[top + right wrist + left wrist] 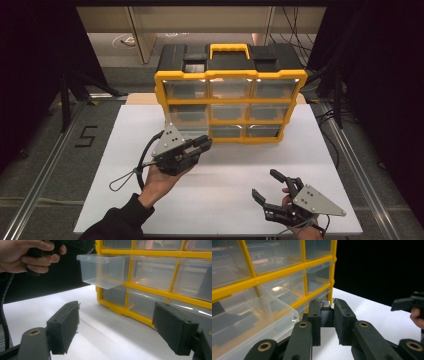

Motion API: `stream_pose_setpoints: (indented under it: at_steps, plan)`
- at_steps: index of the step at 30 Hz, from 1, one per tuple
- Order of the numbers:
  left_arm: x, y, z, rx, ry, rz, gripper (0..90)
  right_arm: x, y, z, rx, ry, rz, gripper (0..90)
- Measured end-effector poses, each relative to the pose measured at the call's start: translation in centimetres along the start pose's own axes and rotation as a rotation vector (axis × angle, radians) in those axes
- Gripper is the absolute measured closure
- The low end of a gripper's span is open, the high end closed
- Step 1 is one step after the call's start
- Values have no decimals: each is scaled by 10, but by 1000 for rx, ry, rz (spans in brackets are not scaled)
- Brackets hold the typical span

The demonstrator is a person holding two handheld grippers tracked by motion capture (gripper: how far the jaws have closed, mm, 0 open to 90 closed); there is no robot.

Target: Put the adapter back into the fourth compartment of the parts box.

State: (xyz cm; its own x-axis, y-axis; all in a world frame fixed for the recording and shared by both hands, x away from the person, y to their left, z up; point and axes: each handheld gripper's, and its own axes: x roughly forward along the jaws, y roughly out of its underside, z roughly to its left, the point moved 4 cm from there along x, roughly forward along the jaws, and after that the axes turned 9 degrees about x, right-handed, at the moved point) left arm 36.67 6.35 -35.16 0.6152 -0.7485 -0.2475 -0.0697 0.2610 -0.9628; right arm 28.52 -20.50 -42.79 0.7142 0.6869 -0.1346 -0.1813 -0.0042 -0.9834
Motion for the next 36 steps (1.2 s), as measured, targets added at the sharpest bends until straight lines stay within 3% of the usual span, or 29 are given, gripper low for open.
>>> stream_pose_setpoints:
  at_steps: [16,36]
  plan:
    - [-1,-20,25,-42,-59,-25,762,0,0,0,3,-1,-2,226]
    - [0,-15,46,-79,-112,-8,762,0,0,0,4,-4,2,226]
